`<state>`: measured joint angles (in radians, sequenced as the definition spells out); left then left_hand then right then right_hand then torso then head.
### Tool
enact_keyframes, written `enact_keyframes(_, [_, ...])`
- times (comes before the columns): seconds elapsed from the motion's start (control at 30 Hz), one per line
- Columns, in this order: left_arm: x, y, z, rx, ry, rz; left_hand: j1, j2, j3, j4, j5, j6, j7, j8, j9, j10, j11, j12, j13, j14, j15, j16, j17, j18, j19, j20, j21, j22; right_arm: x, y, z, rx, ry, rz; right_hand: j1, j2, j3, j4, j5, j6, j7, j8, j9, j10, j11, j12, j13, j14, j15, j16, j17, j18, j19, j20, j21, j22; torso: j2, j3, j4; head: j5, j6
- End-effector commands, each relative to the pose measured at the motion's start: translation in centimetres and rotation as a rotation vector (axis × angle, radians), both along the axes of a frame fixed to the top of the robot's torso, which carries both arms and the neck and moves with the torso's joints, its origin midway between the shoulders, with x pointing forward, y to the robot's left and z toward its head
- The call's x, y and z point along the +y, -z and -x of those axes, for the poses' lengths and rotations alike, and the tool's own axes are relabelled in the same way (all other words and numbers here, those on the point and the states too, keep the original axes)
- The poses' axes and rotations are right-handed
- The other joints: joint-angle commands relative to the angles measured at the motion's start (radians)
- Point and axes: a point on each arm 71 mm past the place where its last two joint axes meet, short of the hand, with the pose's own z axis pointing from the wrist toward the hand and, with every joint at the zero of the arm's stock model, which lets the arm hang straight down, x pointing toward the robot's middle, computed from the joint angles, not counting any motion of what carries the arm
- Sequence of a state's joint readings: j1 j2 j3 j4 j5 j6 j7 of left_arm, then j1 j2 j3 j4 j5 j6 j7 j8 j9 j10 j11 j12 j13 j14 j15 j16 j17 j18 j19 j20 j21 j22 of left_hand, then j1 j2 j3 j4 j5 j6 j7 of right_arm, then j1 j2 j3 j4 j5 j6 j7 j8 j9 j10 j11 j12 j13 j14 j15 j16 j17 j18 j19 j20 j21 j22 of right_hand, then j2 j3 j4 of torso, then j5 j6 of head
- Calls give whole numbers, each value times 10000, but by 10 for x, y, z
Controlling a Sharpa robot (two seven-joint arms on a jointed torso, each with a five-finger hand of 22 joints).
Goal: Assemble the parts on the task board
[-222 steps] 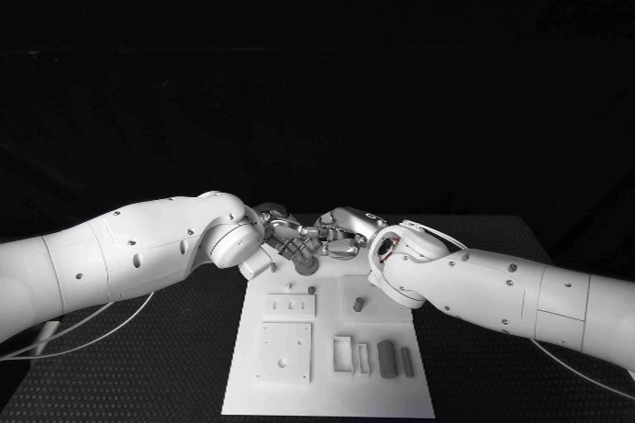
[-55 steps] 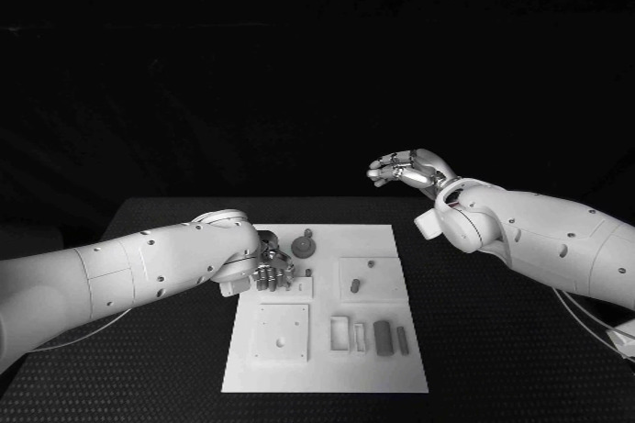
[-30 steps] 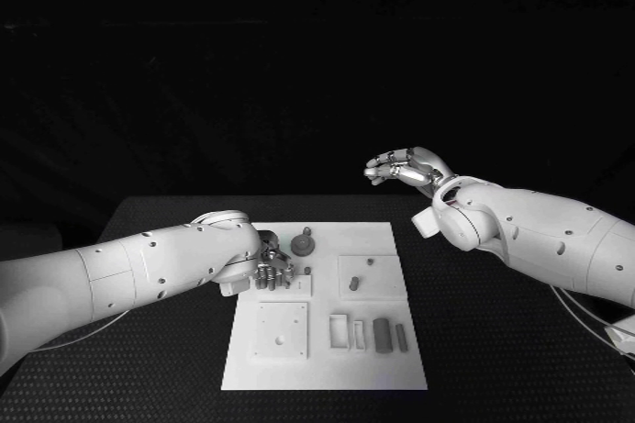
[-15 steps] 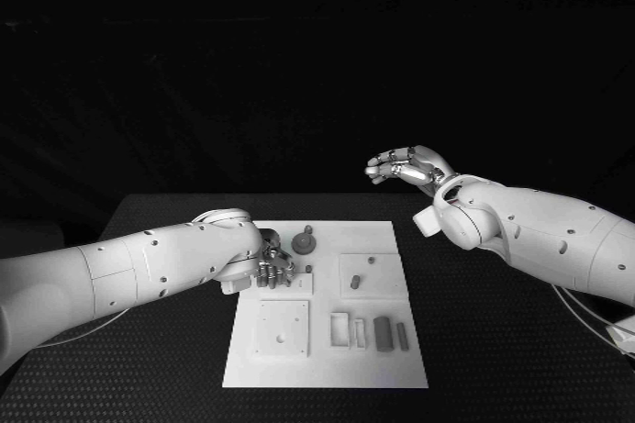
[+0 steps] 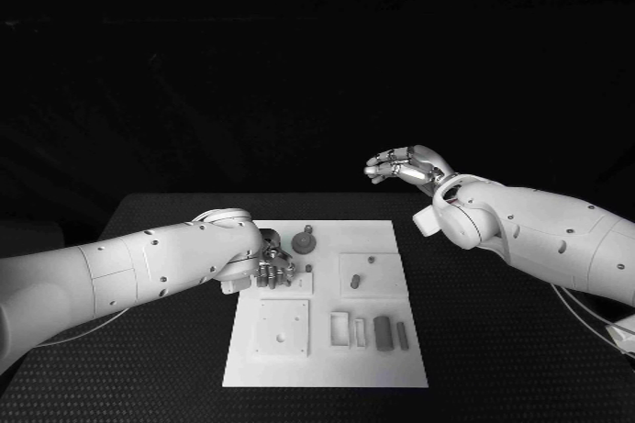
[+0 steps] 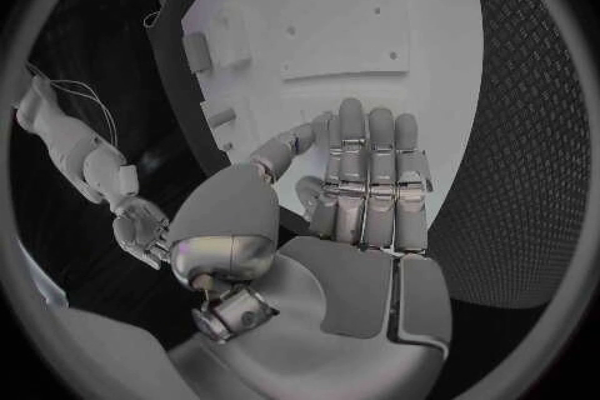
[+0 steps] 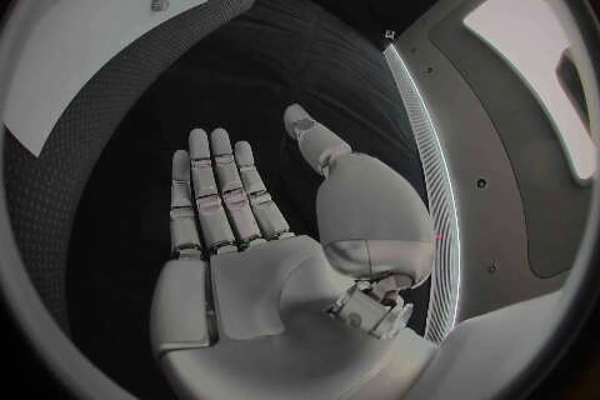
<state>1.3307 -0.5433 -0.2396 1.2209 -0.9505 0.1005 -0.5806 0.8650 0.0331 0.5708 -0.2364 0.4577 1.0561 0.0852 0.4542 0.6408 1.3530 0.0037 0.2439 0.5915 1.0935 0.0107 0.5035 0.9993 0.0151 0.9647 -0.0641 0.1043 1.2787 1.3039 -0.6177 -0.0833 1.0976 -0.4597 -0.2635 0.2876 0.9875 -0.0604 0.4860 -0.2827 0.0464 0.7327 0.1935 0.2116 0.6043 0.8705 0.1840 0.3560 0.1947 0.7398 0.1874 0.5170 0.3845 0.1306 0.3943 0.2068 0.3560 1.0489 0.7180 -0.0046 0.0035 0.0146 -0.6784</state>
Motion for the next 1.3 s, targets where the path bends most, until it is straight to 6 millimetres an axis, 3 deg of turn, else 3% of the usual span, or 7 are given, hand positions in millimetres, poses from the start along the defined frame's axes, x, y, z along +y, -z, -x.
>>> enact_keyframes(0.03, [-2, 1, 2, 98, 143, -42, 3, 97, 45, -7, 49, 360, -320, 26, 20, 16, -50, 68, 14, 45, -2, 40, -14, -151, -10, -85, 19, 18, 2, 0, 0, -12, -152, -1, 37, 71, -43, -16, 9, -86, 286, 60, -17, 57, 13, -34, -14, -4, 43, -58, -2, -198, -54, 14, -40, 15, -1, 4, 2, -8, -8])
enact_keyframes(1.3, [-5, 7, 4, 344, 343, -111, 22, 91, 68, -28, 19, 371, -325, -2, 51, 25, -56, 69, 18, 48, -9, 58, -24, -151, -15, -91, 12, 84, 2, 0, 0, 11, -188, 4, 51, 77, -44, -16, 9, -88, 286, 64, -22, 74, 13, -49, -48, -2, 45, -79, 5, -203, -59, 14, -53, 28, -2, -1, 7, -38, -41])
